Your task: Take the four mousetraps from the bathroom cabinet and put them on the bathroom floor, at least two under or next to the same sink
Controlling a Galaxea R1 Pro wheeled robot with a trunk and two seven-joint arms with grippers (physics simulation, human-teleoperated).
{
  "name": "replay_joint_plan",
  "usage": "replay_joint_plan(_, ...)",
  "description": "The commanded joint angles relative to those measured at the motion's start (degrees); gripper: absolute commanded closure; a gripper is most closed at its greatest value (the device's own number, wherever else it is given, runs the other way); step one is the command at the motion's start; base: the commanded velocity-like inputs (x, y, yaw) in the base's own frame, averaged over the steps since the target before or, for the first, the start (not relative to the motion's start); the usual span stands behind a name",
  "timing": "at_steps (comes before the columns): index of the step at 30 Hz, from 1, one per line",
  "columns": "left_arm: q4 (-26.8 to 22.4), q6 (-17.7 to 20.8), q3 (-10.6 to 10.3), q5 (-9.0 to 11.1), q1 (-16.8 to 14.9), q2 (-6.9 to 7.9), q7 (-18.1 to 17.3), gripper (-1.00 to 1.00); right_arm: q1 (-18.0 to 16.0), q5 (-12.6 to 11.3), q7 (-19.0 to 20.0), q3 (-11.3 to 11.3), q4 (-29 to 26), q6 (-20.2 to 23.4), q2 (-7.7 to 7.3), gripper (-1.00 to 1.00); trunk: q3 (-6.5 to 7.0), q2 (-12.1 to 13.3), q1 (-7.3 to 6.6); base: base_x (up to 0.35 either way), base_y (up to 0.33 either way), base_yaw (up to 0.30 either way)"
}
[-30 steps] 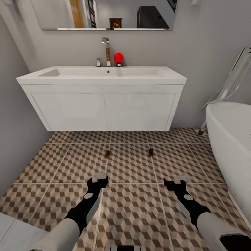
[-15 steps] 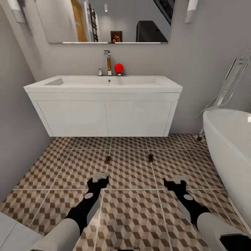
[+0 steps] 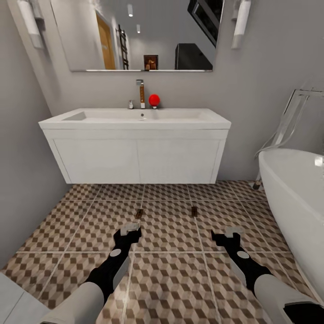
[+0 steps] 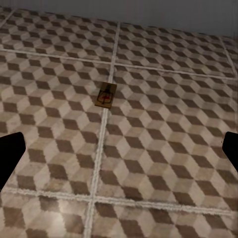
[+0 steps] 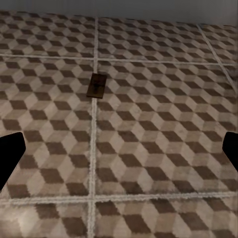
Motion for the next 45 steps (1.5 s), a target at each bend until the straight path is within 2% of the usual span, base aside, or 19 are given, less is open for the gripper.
replay_joint_plan(1, 0.05, -0.23, -0.48, 0.6, -0.04, -0.08, 0.45, -1.0, -0.03, -0.59, -0.14, 0.49, 0.05, -0.2, -0.04, -1.0, 0.18, 0.0, -0.03, 0.0, 0.0, 0.0)
replay_joint_plan(9, 0.09, -0.2, -0.49, 0.54, -0.04, -0.58, 0.49, -1.0, 0.04, -0.52, -0.13, 0.49, 0.08, -0.2, -0.04, -1.0, 1.95, 0.11, -0.24, 0.0, 0.0, 0.0)
replay_joint_plan(38, 0.28, -0.09, -0.45, 0.08, -0.04, -0.87, 0.5, -1.0, 0.06, -0.46, -0.09, 0.49, 0.08, -0.2, -0.04, -1.0, 8.38, 0.49, -0.99, 0.0, 0.0, 0.0)
replay_joint_plan(45, 0.31, -0.13, -0.41, 0.04, -0.04, -0.92, 0.5, -1.0, 0.06, -0.47, -0.09, 0.49, 0.08, -0.2, -0.04, -1.0, 9.63, 3.3, -2.53, 0.0, 0.0, 0.0)
